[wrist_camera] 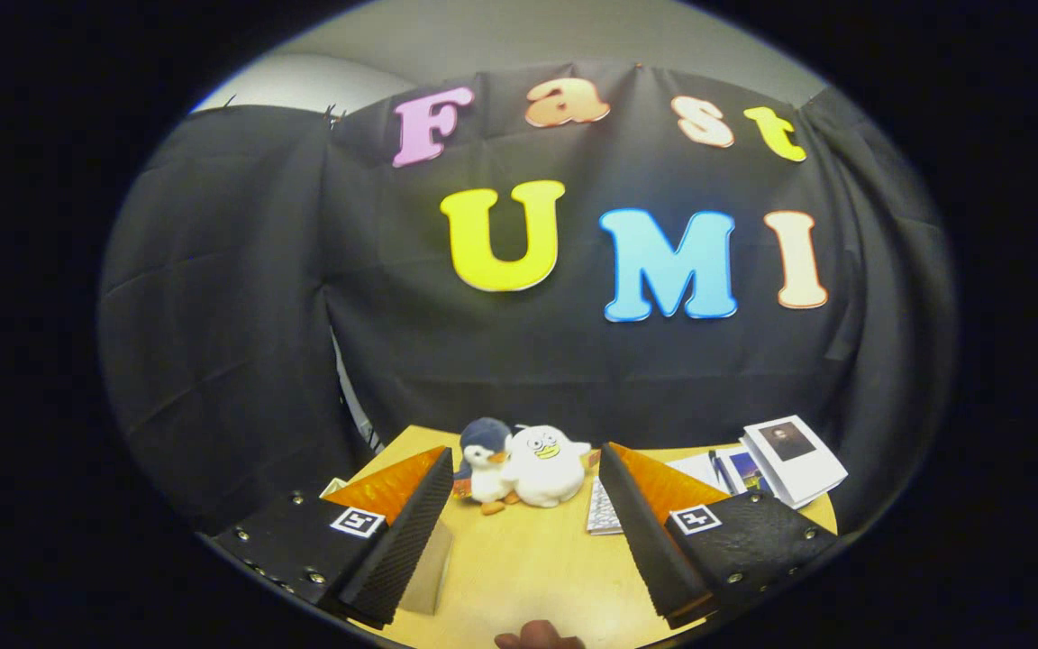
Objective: Open the storage box then place both shoes into the box .Put the left shoe in first, then the right shoe, with the right side of both shoes facing outward in a uniform manner.
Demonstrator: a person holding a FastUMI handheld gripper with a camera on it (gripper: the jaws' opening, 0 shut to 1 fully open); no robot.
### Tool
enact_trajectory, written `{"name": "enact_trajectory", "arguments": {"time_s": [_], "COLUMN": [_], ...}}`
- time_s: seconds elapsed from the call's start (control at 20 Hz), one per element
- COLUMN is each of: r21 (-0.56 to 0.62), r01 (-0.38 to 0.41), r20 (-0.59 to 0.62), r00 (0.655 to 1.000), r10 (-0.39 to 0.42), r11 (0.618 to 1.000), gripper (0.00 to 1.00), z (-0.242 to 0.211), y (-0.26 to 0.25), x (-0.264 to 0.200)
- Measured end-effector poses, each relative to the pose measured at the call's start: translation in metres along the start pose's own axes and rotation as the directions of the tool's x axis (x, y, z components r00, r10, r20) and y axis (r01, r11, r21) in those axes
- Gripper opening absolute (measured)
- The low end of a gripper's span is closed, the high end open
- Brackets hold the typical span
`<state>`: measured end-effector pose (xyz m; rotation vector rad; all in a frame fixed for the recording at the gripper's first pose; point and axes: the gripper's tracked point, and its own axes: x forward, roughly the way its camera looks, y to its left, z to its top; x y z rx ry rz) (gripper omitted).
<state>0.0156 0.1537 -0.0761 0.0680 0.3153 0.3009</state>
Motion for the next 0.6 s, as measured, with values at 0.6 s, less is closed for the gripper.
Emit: {"name": "enact_trajectory", "arguments": {"time_s": [0.6], "r21": [0.018], "r01": [0.153], "r20": [0.238], "r00": [0.959], "r10": [-0.153], "r11": [0.988], "gripper": [0.99], "z": [0.046], "y": [-0.094], "x": [-0.035]}}
